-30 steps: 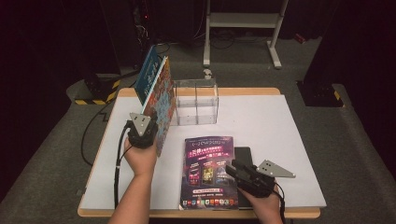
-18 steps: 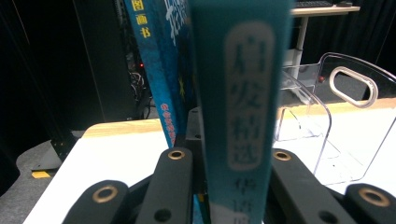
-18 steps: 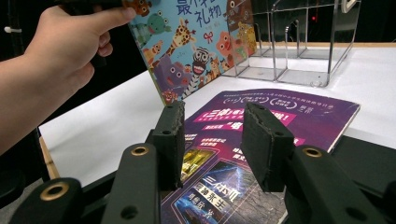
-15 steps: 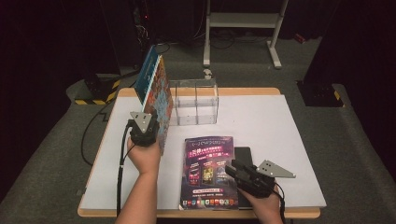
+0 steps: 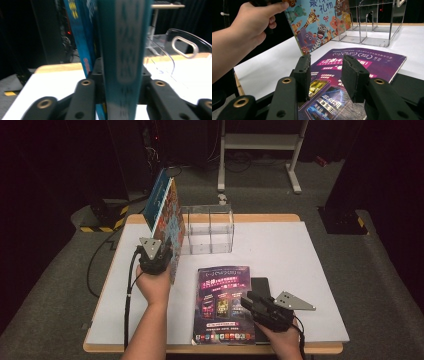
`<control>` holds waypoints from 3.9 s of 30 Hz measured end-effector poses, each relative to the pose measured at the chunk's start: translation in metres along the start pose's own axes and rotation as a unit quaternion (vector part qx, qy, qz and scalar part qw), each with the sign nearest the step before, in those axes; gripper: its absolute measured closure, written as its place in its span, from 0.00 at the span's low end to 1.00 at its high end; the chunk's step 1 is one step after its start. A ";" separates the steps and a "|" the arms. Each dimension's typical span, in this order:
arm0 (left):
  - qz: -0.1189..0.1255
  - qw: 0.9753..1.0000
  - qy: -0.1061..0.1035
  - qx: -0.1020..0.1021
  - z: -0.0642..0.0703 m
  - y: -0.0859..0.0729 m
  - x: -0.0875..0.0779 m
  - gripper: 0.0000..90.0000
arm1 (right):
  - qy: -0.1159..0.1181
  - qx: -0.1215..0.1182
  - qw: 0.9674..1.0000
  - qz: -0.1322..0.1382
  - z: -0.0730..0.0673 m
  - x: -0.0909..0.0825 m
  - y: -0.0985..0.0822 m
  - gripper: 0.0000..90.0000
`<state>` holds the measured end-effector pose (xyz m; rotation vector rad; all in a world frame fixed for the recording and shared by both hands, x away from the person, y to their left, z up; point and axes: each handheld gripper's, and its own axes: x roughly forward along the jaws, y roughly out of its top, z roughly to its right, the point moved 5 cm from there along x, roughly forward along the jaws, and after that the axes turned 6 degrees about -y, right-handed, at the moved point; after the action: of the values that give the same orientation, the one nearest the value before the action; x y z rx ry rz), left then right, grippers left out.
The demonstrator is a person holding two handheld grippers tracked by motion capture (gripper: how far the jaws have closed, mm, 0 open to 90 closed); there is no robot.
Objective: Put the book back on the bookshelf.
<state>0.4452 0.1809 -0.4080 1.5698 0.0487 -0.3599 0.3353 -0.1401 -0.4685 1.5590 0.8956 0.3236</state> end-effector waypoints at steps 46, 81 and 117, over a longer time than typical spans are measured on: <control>0.018 0.999 -0.034 -0.017 -0.009 -0.026 -0.032 0.75 | -0.012 -0.012 1.000 -0.003 0.000 -0.001 -0.001 0.63; -0.216 0.924 -0.312 -0.047 0.072 -0.133 -0.041 0.31 | -0.121 -0.070 0.986 -0.087 0.038 -0.005 -0.014 0.45; -0.243 0.899 -0.356 -0.076 0.119 -0.133 -0.031 0.25 | -0.147 -0.045 0.984 -0.088 0.053 -0.018 -0.025 0.45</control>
<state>0.3584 0.0753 -0.5270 1.1769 -0.1012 -1.2784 0.3492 -0.1917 -0.4982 1.3884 0.7689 0.0050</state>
